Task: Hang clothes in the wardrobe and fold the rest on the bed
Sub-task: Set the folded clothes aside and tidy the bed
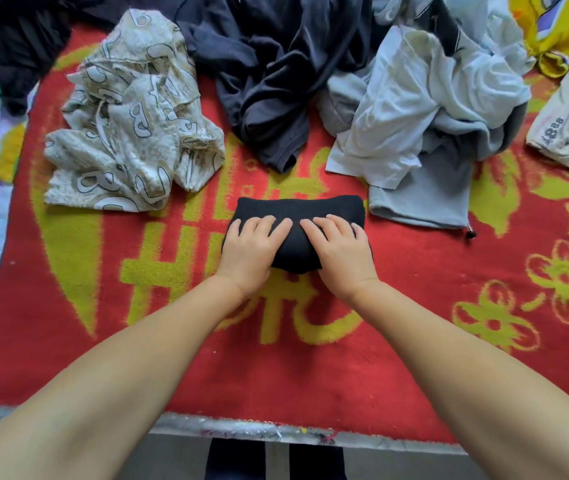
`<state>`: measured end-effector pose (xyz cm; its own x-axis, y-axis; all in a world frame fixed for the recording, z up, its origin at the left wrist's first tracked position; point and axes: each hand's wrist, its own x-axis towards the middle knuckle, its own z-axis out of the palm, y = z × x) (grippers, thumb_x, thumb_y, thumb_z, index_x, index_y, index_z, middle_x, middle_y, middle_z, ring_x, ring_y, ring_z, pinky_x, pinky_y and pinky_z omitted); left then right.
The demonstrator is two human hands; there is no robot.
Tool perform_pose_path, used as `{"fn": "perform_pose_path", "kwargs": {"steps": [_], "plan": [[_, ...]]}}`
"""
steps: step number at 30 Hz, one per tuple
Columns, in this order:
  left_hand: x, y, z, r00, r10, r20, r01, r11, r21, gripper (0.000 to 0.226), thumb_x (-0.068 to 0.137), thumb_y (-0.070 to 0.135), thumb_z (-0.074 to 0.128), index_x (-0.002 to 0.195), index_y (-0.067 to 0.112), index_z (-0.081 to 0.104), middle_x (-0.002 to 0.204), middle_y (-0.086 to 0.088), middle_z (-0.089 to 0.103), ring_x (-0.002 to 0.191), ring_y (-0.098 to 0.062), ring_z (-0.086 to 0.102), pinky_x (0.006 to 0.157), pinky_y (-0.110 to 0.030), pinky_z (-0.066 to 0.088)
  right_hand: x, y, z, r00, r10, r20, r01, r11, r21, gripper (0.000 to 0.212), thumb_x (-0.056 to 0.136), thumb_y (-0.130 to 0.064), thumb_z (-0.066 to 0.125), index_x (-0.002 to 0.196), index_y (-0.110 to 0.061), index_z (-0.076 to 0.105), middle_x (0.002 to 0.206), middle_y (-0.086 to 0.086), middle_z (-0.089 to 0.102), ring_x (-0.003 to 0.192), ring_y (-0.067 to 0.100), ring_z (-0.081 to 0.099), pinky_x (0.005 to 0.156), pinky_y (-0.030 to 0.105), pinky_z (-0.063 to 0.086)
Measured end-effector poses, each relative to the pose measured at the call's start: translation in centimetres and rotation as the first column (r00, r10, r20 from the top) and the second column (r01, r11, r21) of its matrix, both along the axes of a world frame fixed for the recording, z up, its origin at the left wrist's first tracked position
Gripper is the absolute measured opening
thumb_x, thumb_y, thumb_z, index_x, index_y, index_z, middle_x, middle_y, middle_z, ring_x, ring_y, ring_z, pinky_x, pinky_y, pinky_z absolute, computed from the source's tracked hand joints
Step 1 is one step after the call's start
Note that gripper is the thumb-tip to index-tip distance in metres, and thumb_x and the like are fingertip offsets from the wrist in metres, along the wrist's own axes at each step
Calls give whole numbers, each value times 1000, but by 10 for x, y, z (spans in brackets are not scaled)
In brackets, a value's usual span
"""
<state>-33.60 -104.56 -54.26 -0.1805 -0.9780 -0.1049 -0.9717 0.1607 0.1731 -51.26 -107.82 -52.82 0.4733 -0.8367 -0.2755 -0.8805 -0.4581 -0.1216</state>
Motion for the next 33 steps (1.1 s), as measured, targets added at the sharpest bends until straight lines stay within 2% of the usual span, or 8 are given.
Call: {"fn": "perform_pose_path", "kwargs": {"steps": [4,10,13,18,22,28,31,33], "plan": [[12,2,53,999,35,-20,-37,993,-109,70,58,-4,77,125,10,62,115,-15,65,100,-34,63,90,-56,48,10,-3,55,998,53,30,-51,997,-59,63,92,-11,47,150,-22,26,150,4,35,142,24,25,113,48,20],[45,37,140,984,179,-15,-178,960,-216,67,64,-2,74,128,10,60,118,-15,63,106,-33,62,95,-59,44,45,3,142,959,270,92,-251,952,-177,68,89,-4,50,151,-18,26,149,10,36,143,27,25,117,53,13],[56,59,180,952,306,12,-294,924,-245,65,72,0,70,134,13,54,126,-13,59,114,-32,57,102,-58,37,65,6,179,907,412,86,-382,893,-237,67,91,-6,46,152,-17,21,150,11,33,143,27,21,118,51,7],[66,136,234,844,530,80,-498,832,-245,71,83,6,60,147,21,34,142,-7,45,131,-26,40,113,-51,22,97,46,230,772,632,70,-574,739,-352,74,86,-6,58,150,-15,24,146,13,38,141,31,26,117,52,12],[69,228,261,718,689,102,-639,710,-296,74,83,5,58,149,22,30,143,-6,42,133,-25,38,115,-51,19,127,110,259,627,777,57,-716,603,-352,74,89,-13,58,151,-18,18,149,10,33,143,29,21,118,51,12],[68,406,294,412,891,188,-859,449,-245,82,83,3,55,152,24,16,151,-4,30,139,-22,28,117,-48,12,186,257,286,317,948,36,-879,308,-363,78,91,-17,56,153,-20,9,152,8,27,145,24,16,118,49,8],[55,503,307,261,941,215,-922,309,-235,82,80,0,54,152,22,20,151,-6,32,138,-23,31,117,-49,14,204,346,294,153,988,21,-916,149,-374,79,90,-17,55,153,-19,7,152,10,26,144,25,16,118,50,9],[41,564,315,175,956,236,-932,238,-274,82,75,-1,62,148,20,32,144,-9,43,132,-26,42,114,-52,24,212,406,298,49,999,12,-922,50,-384,79,90,-16,54,153,-19,7,152,11,26,144,26,16,118,50,9]]}}
